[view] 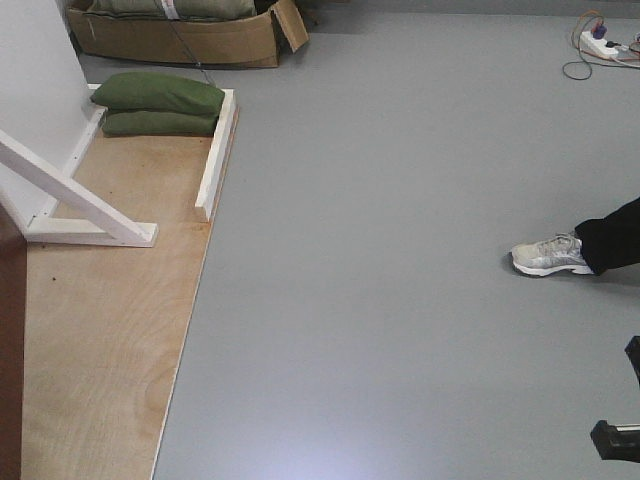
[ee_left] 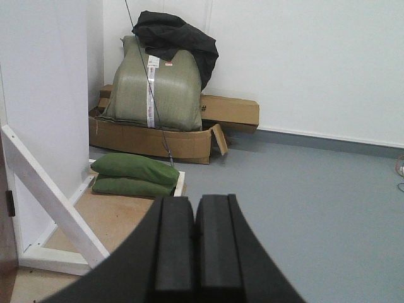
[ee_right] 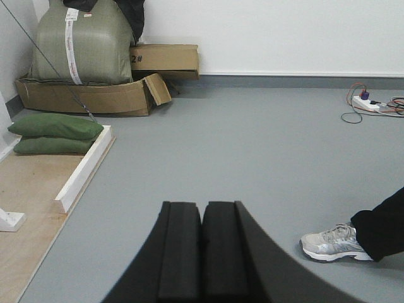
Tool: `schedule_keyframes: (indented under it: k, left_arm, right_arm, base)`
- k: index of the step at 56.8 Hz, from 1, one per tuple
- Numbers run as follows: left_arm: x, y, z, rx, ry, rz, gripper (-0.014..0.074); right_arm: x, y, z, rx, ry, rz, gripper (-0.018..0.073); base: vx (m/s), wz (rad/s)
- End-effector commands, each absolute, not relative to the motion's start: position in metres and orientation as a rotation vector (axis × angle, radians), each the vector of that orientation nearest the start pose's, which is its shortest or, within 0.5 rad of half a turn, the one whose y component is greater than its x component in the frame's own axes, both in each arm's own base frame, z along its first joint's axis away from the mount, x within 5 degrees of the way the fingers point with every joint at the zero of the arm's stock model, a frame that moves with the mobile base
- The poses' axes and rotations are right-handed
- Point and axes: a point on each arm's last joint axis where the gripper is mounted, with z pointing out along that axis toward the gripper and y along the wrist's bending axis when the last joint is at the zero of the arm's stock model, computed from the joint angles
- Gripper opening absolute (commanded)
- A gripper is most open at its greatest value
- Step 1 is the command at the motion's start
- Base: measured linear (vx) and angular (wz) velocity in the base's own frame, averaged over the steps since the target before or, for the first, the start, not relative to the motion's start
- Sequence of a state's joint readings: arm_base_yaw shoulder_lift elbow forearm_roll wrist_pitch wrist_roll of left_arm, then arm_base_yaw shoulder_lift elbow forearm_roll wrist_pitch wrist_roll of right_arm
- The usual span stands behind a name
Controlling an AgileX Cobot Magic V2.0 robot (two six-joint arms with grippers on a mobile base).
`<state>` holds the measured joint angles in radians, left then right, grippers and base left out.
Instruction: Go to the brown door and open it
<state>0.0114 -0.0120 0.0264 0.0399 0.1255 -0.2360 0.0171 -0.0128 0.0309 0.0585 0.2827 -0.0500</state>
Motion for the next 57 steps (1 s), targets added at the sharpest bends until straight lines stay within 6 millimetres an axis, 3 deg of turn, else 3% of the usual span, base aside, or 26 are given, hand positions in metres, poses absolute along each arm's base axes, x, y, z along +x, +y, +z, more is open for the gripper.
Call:
schedule_keyframes:
  k: [1, 39, 47, 57]
  left_arm:
    - [0.055, 0.001, 0.207, -0.157, 1.509, -0.153, -0.0006]
    - [0.054, 0.001, 0.212, -0.173, 1.521, -0.161, -0.0006]
    - [0.044, 0.002, 0.252, -0.254, 1.406, -0.205, -0.0006]
    - [0.016, 0.002, 0.325, -0.262, 1.181, -0.13, -0.0006]
  right_arm:
    - [0.056, 0.002, 0.184, -0.027, 1.701, 0.015, 0.0]
    - [0.056, 0.002, 0.184, -0.027, 1.701, 0.015, 0.0]
    - [0.056, 0.002, 0.184, -0.027, 1.701, 0.015, 0.0]
    - [0.056, 0.002, 0.184, -0.027, 1.701, 0.015, 0.0]
  base:
    - [0.11, 0.0]
    - [0.06, -0.01]
    - [0.0, 0.0]
    - [0.0, 0.0]
